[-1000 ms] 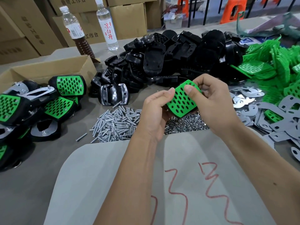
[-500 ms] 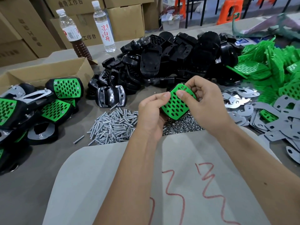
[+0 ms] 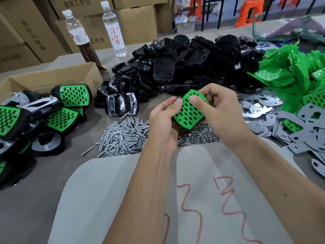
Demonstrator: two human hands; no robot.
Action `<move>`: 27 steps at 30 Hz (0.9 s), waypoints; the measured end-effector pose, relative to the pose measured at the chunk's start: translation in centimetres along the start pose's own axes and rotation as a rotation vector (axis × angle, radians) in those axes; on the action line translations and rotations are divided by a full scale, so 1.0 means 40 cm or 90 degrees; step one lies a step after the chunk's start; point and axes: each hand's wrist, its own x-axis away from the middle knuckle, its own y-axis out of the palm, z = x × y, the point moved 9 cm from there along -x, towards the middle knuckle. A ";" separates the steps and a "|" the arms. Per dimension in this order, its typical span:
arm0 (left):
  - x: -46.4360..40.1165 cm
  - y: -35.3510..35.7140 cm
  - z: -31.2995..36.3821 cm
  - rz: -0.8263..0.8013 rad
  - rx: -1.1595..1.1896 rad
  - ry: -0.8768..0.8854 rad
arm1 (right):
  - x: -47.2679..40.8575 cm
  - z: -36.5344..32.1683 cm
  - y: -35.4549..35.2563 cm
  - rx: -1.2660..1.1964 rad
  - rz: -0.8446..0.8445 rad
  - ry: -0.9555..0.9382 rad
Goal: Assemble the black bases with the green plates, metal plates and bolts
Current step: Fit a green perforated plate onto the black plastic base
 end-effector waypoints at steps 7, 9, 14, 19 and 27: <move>0.008 0.019 0.010 0.001 -0.133 0.074 | 0.002 -0.003 -0.035 0.061 -0.023 -0.012; 0.007 0.016 0.015 0.011 -0.138 0.095 | 0.002 -0.019 -0.038 0.102 -0.020 -0.045; 0.005 0.012 0.027 0.008 -0.191 0.135 | 0.012 -0.040 -0.037 0.138 0.002 -0.086; 0.003 0.019 0.023 -0.010 -0.249 0.149 | 0.011 -0.022 -0.053 0.120 0.037 -0.045; 0.008 0.032 0.000 -0.068 -0.225 0.076 | 0.016 -0.050 -0.060 0.159 0.058 -0.088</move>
